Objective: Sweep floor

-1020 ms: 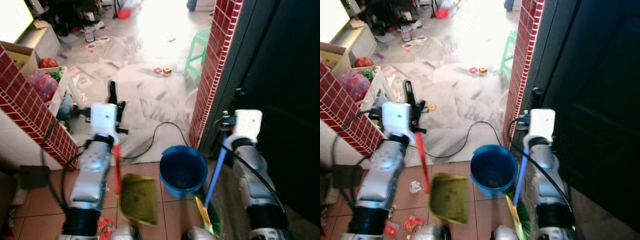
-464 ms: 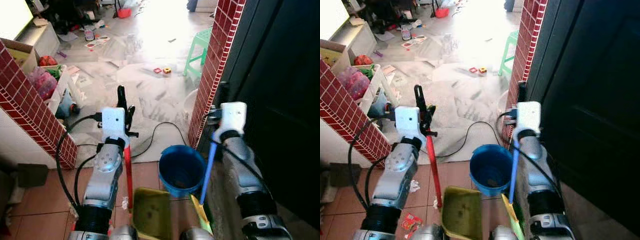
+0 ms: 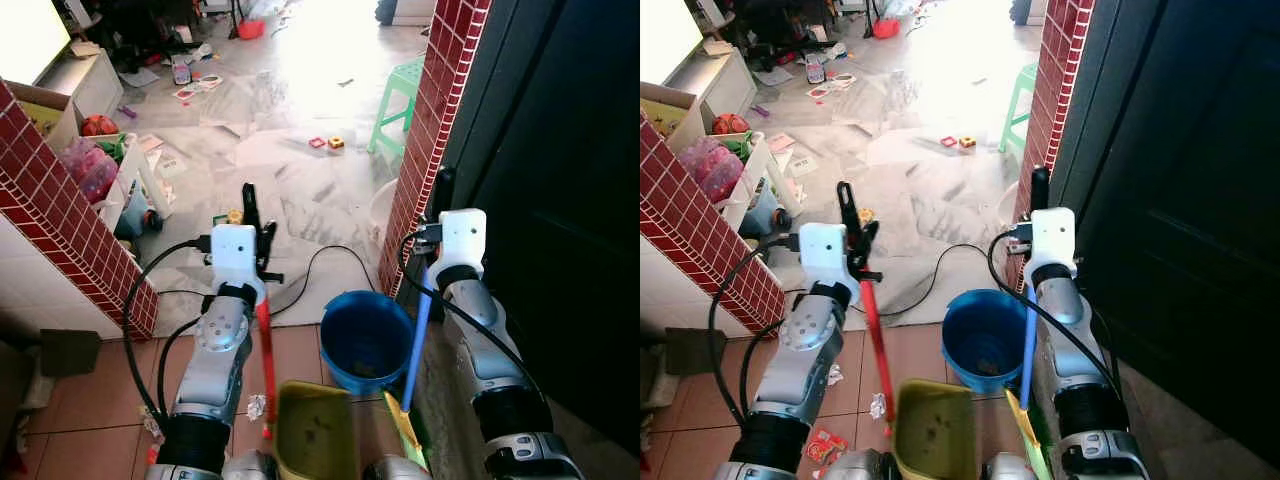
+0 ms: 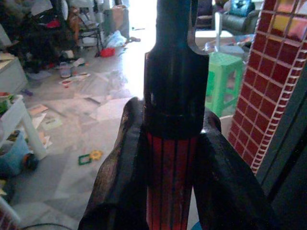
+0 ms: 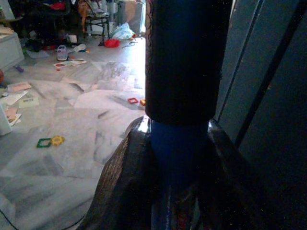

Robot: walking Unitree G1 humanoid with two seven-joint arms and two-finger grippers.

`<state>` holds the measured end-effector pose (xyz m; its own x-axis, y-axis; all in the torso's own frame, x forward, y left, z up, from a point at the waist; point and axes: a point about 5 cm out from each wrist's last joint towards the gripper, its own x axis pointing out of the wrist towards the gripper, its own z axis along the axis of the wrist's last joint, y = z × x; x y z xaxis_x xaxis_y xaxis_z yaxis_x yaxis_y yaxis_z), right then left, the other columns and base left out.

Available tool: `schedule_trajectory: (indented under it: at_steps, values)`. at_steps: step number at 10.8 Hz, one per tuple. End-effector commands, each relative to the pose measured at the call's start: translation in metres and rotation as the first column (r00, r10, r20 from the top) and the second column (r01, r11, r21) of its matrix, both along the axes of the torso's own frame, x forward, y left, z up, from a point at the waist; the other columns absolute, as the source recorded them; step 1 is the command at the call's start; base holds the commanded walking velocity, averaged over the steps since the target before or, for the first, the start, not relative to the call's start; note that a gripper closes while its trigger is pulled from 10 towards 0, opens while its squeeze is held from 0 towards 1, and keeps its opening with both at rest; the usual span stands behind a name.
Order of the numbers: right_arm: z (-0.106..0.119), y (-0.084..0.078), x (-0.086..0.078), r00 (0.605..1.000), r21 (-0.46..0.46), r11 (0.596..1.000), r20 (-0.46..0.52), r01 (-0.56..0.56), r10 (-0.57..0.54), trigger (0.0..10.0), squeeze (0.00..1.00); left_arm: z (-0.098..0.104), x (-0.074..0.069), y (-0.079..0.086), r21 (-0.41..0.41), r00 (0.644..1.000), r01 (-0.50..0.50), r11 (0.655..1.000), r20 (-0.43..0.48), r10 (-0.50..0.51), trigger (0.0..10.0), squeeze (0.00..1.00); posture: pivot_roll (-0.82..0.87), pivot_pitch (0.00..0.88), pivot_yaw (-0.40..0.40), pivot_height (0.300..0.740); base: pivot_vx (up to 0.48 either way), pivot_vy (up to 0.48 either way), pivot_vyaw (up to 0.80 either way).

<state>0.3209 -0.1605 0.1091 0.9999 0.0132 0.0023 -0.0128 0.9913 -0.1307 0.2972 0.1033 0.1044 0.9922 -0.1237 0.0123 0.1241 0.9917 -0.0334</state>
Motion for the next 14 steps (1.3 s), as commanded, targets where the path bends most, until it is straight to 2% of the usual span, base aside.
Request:
schedule_trajectory:
  at_steps: [1, 5, 6, 7, 9, 10, 12, 14]
  values:
    - [0.011, 0.003, 0.005, 0.999, -0.010, 1.000, 0.048, -0.012, 0.013, 10.0, 0.00, 0.005, 0.002, -0.002, -0.021, 1.000, 0.001, 1.000, 0.030, -0.001, 10.0, 0.00, -0.15, 0.000, 0.061, 0.740, 0.000, 0.000, 0.00]
    - [0.014, 0.024, 0.019, 0.990, -0.026, 0.991, 0.036, -0.135, 0.136, 10.0, 0.00, 0.002, -0.007, 0.007, -0.063, 0.994, -0.104, 0.993, 0.033, 0.106, 10.0, 0.00, -0.04, 0.000, -0.065, 0.740, 0.000, 0.000, 0.00]
    - [0.014, 0.026, 0.021, 0.989, -0.026, 0.989, 0.035, -0.145, 0.146, 10.0, 0.00, 0.001, -0.008, 0.007, -0.063, 0.993, -0.107, 0.992, 0.034, 0.109, 10.0, 0.00, -0.04, 0.000, -0.072, 0.740, 0.000, 0.000, 0.00]
    - [0.014, 0.027, 0.022, 0.988, -0.024, 0.989, 0.034, -0.149, 0.150, 10.0, 0.00, 0.002, -0.009, 0.009, -0.062, 0.993, -0.112, 0.992, 0.034, 0.114, 10.0, 0.00, -0.03, 0.000, -0.069, 0.740, 0.000, 0.000, 0.00]
    - [0.004, 0.025, 0.020, 0.992, 0.010, 0.993, 0.028, -0.122, 0.121, 10.0, 0.00, -0.002, -0.010, 0.023, -0.062, 0.988, -0.151, 0.987, 0.026, 0.153, 10.0, 0.00, -0.04, 0.000, -0.034, 0.740, 0.000, 0.000, 0.00]
    - [0.000, 0.024, 0.018, 0.994, 0.015, 0.994, 0.025, -0.107, 0.106, 10.0, 0.00, -0.006, -0.012, 0.024, -0.071, 0.991, -0.134, 0.989, 0.004, 0.134, 10.0, 0.00, -0.05, 0.000, -0.016, 0.740, 0.000, 0.000, 0.00]
    - [0.001, 0.019, 0.017, 0.996, 0.021, 0.997, 0.041, -0.077, 0.076, 10.0, 0.00, -0.009, -0.017, 0.021, -0.056, 0.995, -0.099, 0.994, -0.008, 0.098, 10.0, 0.00, -0.06, 0.000, 0.002, 0.740, 0.000, 0.139, 0.00]
    - [0.000, 0.014, 0.017, 0.997, 0.009, 0.998, 0.046, -0.060, 0.059, 10.0, 0.00, -0.010, -0.014, 0.017, -0.051, 0.998, -0.065, 0.997, -0.014, 0.064, 10.0, 0.00, -0.08, 0.000, 0.020, 0.740, 0.000, 0.480, 0.00]
